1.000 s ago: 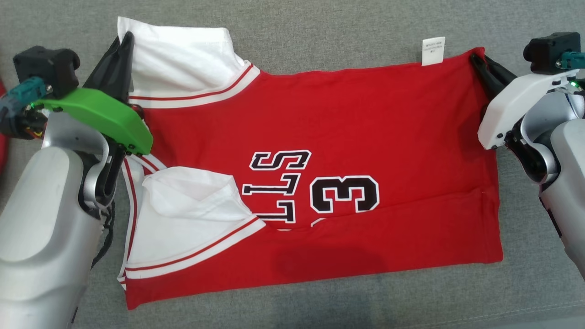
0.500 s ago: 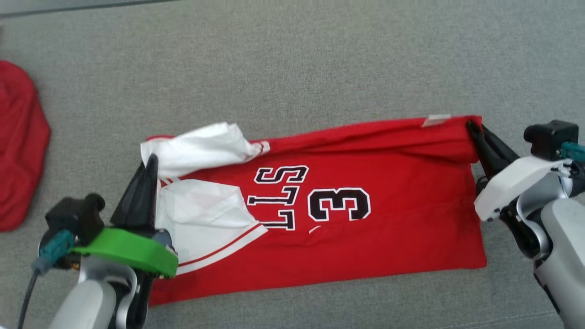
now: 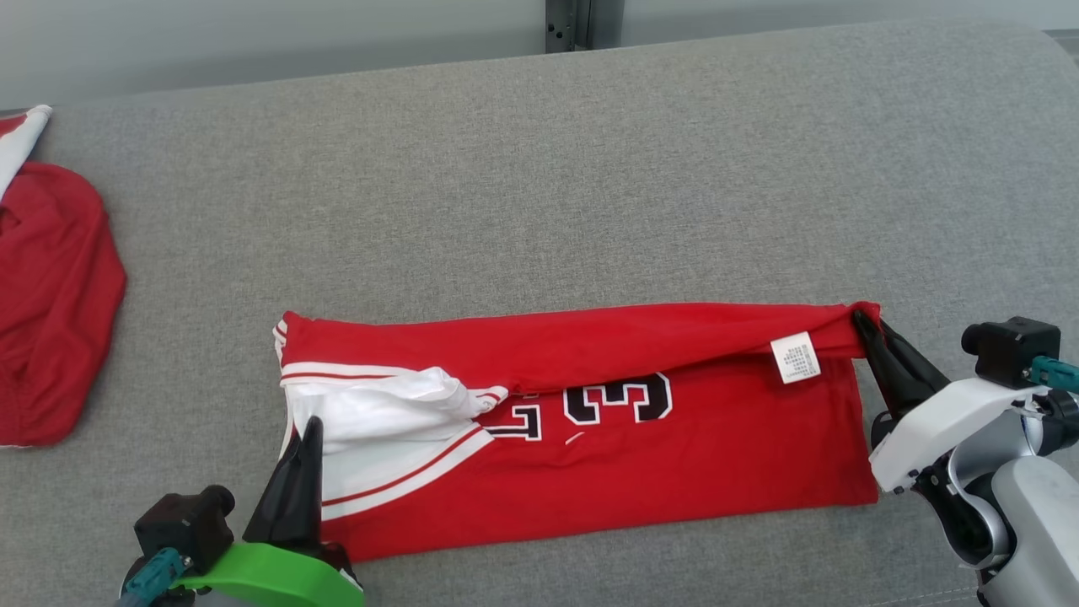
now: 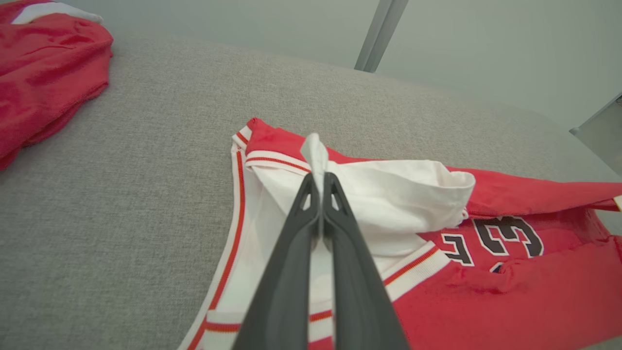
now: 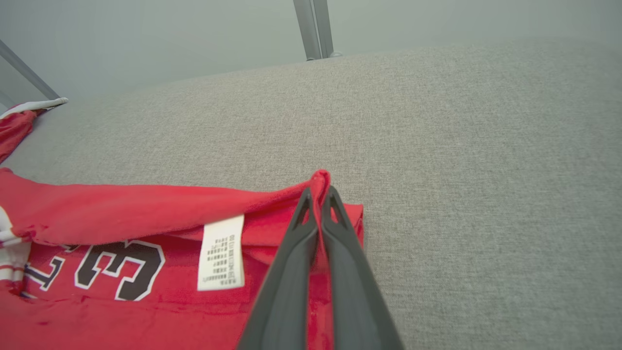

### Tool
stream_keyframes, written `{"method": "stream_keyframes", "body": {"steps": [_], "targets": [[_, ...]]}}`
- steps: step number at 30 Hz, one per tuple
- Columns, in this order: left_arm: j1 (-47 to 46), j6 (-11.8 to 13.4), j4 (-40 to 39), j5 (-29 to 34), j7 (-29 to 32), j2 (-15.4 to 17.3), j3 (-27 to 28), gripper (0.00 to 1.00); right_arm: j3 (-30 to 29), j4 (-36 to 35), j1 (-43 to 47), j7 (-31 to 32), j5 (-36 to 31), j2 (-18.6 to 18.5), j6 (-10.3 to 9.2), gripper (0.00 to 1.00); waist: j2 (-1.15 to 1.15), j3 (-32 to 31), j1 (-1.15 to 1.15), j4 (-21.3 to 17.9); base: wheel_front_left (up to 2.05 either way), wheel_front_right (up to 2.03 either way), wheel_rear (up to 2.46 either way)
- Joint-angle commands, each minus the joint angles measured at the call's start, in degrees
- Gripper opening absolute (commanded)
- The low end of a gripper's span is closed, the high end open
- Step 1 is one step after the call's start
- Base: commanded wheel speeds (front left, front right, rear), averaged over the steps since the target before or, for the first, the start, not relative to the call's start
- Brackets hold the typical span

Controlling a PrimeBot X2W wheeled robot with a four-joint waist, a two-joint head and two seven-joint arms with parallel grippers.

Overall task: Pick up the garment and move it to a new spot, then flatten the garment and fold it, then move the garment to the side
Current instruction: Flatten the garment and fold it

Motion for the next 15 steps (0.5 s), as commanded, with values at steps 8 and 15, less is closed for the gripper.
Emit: {"method": "stream_keyframes", "body": {"steps": [8,15], "targets": [[3.0,-0.5,3.2,-2.4,-1.8,-1.4,0.2,1.00,-0.4,0.2,4.0,-1.0,-1.1,1.5,-0.08,0.44,0.00,-1.5,0.00,-0.5,0.00,0.00,0.00],[7.8,-2.3,0.5,-5.3,-4.2,-1.8,1.4,1.00,-3.5,-1.1,9.4,-4.0,-1.2,2.8,-0.08,1.00,0.00,-3.2,0.00,-1.3,0.00,0.00,0.00]]}}
